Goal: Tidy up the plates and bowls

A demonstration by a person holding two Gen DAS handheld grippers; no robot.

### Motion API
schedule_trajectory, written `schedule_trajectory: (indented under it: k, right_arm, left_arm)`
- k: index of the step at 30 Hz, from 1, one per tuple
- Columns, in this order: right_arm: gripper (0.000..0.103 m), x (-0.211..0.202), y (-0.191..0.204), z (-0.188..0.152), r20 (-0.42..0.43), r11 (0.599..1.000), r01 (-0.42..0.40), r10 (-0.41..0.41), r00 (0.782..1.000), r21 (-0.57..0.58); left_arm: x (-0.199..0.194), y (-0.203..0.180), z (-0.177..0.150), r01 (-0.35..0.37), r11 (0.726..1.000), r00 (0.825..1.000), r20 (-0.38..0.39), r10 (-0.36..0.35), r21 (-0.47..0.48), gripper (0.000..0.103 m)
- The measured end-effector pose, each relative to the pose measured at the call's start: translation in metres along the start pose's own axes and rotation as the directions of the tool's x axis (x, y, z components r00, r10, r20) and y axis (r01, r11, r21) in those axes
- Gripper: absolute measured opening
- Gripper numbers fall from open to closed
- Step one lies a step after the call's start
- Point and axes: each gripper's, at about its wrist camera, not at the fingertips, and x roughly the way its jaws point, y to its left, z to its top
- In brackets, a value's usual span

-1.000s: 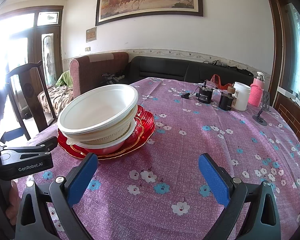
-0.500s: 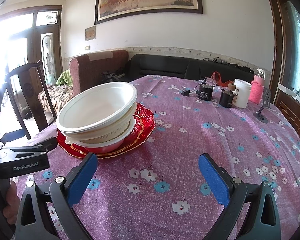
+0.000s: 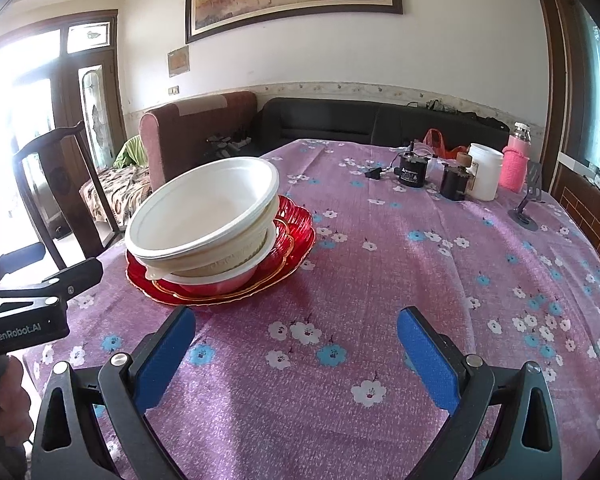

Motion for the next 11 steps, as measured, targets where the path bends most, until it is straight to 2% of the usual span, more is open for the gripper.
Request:
schedule_trajectory:
  k: [7,11]
  right_arm:
    - [0.102,-0.0064,-0.0026,-0.0007,0.013,1.0,-0.003,0.003,1.0,0.009]
    - [0.102,-0.0089,-0.0045,-0.0018,0.018,1.0,-0.004,0.004,1.0,0.015]
  left_arm:
    - [-0.0052,0.0045,0.0021,0.007,1.0,1.0,-0.003,-0.007,-0.012,0.103]
    - [-0.0056,0.007,0.0004,-0.043,0.999,0.999,-0.003,0.043,-0.012,0.103]
